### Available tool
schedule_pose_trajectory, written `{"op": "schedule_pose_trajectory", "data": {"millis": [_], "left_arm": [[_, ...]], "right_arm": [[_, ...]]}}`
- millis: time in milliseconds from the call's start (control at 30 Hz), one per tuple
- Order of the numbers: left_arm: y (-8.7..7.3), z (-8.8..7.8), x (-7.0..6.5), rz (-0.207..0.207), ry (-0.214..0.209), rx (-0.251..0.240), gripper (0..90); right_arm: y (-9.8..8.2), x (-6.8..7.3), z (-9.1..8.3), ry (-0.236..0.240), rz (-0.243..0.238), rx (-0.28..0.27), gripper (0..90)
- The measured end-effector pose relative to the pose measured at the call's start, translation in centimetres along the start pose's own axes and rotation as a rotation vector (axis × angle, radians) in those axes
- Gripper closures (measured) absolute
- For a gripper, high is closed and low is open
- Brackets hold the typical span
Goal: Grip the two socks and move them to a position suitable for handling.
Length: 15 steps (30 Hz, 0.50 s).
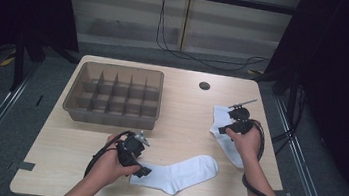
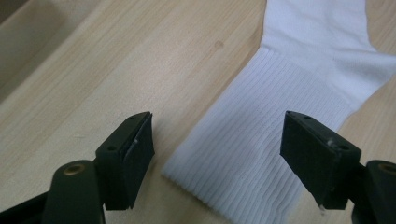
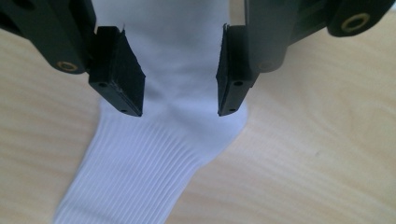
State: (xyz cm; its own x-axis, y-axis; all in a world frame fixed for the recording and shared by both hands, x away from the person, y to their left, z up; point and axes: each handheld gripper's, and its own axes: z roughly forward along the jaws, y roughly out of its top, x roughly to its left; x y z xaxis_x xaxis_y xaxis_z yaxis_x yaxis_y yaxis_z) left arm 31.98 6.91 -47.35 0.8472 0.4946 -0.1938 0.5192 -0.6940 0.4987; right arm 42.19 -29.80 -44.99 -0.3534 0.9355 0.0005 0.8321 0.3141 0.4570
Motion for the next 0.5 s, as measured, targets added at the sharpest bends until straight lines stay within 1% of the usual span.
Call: {"op": "schedule_pose_trajectory", "data": {"millis": [100, 133, 200, 233, 267, 300, 333, 367, 400, 433, 467, 500], "left_arm": [[0.0, -0.2, 0.2, -0.003, -0.006, -0.004, 25.7], [0.0, -0.3, 0.2, -0.007, -0.002, -0.008, 25.6], [0.0, -0.5, 0.4, -0.009, -0.004, -0.013, 25.7], [-0.1, -0.5, 0.4, -0.009, -0.004, -0.016, 25.7], [-0.1, -0.5, 0.4, -0.009, -0.004, -0.015, 25.7], [-0.2, -0.5, 0.4, -0.01, -0.005, -0.014, 25.7], [-0.2, -0.5, 0.4, -0.008, -0.005, -0.01, 25.6], [-0.2, -0.5, 0.4, -0.013, -0.004, -0.012, 25.6], [-0.2, -0.5, 0.4, -0.008, -0.003, -0.013, 25.6], [-0.2, -0.5, 0.3, -0.014, -0.005, -0.016, 25.6], [-0.1, -0.6, 0.3, -0.01, -0.003, -0.016, 25.7], [-0.1, -0.7, 0.3, -0.005, -0.003, -0.019, 25.7]], "right_arm": [[1.3, -0.5, 1.1, -0.015, 0.006, 0.003, 52.0], [1.6, -0.6, 1.6, -0.01, 0.004, 0.006, 50.9], [2.1, -0.6, 2.4, -0.019, 0.017, 0.02, 49.3], [2.3, -0.5, 2.9, -0.007, 0.028, 0.029, 49.2], [2.3, -0.4, 3.4, -0.007, 0.028, 0.041, 51.9], [2.3, -0.2, 3.8, -0.019, 0.016, 0.045, 54.1], [2.3, -0.1, 3.8, -0.02, 0.014, 0.033, 60.6], [2.3, -0.1, 3.8, -0.013, 0.016, 0.028, 74.5], [2.3, 0.0, 3.6, 0.017, 0.032, 0.047, 84.8], [2.3, 0.0, 3.6, 0.017, 0.032, 0.047, 84.8], [2.3, 0.0, 3.6, 0.017, 0.027, 0.049, 85.3], [2.3, 0.0, 3.4, 0.018, 0.016, 0.039, 85.6]]}}
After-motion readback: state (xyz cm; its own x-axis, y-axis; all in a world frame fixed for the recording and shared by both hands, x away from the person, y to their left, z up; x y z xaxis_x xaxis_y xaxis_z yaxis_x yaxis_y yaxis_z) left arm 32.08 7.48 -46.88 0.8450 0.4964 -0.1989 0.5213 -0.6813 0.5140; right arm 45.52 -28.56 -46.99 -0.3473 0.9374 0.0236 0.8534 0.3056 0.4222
